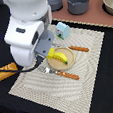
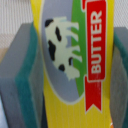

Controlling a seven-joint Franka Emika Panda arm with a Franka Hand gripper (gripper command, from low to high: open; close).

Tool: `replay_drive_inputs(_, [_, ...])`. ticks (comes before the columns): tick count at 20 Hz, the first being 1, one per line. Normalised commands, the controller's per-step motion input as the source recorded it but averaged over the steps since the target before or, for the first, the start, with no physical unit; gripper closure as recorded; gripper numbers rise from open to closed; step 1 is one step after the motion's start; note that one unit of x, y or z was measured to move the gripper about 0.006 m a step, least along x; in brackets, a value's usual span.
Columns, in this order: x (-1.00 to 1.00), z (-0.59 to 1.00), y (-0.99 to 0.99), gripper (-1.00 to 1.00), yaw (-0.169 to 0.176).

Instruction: Interact with the objects in diverse but meaningful ways.

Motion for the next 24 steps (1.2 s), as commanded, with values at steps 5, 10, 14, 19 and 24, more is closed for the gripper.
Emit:
replay_drive_inputs(5, [-0.66,-0.13,0.46,1.00,0.088])
replay_drive_inputs(10, [-0.74,-0.21,0.39,1.00,0.101])
replay_drive_inputs(14, [-0.77,-0.21,0.37,1.00,0.106])
replay_drive_inputs(19, [-0.87,-0.22,0.34,1.00,0.094])
replay_drive_inputs(24, [-0.88,-0.24,0.32,1.00,0.095])
